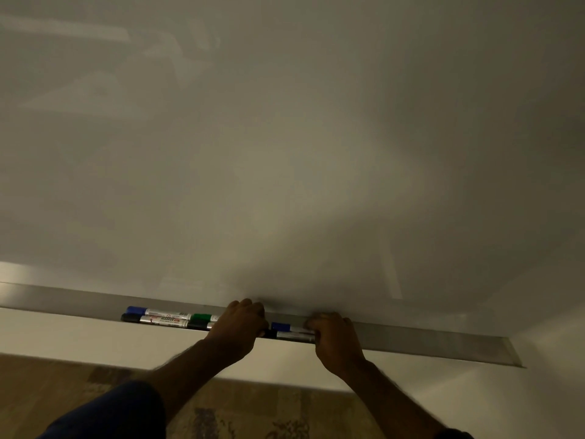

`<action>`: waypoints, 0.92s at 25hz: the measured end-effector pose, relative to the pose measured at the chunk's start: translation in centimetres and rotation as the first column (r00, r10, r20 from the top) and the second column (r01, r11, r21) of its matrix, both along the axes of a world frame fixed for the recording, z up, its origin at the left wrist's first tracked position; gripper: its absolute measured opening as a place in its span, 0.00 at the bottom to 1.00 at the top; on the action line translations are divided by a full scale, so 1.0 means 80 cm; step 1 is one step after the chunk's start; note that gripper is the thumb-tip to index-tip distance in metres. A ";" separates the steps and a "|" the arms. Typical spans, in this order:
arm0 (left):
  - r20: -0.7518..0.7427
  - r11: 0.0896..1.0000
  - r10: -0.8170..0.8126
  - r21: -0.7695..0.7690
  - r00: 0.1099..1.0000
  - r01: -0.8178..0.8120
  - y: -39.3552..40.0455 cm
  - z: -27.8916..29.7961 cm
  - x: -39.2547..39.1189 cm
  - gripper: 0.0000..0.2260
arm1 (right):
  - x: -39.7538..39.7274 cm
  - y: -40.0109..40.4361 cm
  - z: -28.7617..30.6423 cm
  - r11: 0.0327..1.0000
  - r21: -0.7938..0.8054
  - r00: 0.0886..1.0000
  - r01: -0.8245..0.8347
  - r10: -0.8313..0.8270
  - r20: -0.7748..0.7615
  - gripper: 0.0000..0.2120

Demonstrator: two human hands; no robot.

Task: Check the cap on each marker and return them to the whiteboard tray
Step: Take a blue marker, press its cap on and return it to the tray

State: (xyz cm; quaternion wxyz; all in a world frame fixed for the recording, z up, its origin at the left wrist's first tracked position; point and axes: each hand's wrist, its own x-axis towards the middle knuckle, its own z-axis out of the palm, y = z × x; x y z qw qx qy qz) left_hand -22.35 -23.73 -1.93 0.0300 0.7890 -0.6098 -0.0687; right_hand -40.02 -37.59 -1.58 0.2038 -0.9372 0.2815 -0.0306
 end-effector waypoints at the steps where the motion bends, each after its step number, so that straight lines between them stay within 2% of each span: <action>1: -0.003 1.000 -0.001 -0.004 1.000 0.001 0.001 -0.001 0.003 0.10 | 0.002 0.000 -0.001 1.000 0.001 1.000 -0.002 0.002 0.004 0.13; 6: -0.075 0.988 0.105 -0.102 0.992 -0.112 0.016 -0.004 0.023 0.15 | 0.009 0.005 -0.002 1.000 0.004 1.000 -0.020 0.020 0.013 0.12; 10: -0.079 0.976 0.154 -0.140 0.985 -0.164 0.035 -0.005 0.034 0.16 | 0.015 0.008 -0.002 0.999 0.018 0.999 -0.032 0.032 0.023 0.13; 16: -0.109 0.963 0.202 -0.159 0.973 -0.218 0.049 -0.006 0.037 0.12 | 0.024 0.015 0.001 0.999 0.009 0.999 -0.038 0.038 0.035 0.11; 23: -0.134 0.953 0.230 -0.170 0.964 -0.251 0.053 -0.010 0.036 0.12 | 0.030 0.023 0.007 0.999 0.005 0.999 -0.032 0.032 0.017 0.11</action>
